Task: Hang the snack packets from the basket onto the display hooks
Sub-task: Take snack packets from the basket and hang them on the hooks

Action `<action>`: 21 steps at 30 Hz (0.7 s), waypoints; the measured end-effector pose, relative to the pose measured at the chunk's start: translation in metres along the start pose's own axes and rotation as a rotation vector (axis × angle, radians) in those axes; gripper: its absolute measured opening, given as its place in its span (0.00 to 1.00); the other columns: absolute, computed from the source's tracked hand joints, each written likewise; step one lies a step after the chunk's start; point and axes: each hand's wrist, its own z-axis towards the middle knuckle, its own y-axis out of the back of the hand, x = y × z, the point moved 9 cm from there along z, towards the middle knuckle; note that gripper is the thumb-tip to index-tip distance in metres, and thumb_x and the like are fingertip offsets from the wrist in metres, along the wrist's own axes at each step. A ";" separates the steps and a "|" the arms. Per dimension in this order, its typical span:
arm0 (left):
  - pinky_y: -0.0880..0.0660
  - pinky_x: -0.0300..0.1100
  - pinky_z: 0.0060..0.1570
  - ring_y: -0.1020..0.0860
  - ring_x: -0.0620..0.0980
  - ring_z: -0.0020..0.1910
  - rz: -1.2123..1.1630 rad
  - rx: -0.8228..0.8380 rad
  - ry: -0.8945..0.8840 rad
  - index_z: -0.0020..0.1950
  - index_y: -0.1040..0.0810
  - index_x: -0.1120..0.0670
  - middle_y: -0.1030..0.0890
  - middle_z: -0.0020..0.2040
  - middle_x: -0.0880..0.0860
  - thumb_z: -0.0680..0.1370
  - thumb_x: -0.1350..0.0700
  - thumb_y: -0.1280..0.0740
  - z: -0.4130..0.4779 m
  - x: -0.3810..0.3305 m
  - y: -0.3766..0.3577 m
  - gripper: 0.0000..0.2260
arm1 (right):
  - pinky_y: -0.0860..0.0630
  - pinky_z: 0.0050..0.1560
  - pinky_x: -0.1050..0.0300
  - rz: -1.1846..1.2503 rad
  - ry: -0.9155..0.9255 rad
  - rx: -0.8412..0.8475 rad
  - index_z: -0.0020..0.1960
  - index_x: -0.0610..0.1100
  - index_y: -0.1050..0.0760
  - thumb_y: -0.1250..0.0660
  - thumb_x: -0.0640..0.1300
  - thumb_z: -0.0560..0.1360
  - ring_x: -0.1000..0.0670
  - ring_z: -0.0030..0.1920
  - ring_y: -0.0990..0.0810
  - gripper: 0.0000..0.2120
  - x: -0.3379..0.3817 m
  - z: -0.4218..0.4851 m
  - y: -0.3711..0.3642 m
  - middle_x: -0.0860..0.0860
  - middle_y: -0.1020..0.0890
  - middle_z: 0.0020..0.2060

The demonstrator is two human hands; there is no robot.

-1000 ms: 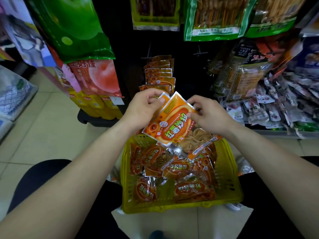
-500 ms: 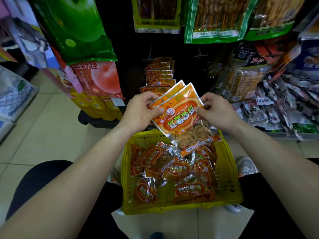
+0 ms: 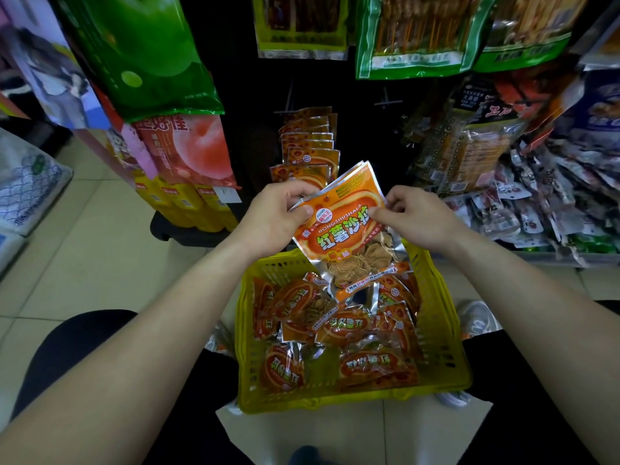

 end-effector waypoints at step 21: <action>0.20 0.46 0.51 0.21 0.40 0.52 0.393 0.186 -0.170 0.57 0.21 0.44 0.18 0.52 0.42 0.81 0.56 0.35 -0.007 0.002 -0.052 0.09 | 0.32 0.48 0.53 -0.494 0.335 0.081 0.47 0.58 0.26 0.34 0.61 0.76 0.50 0.48 0.21 0.08 0.046 -0.015 -0.034 0.58 0.21 0.39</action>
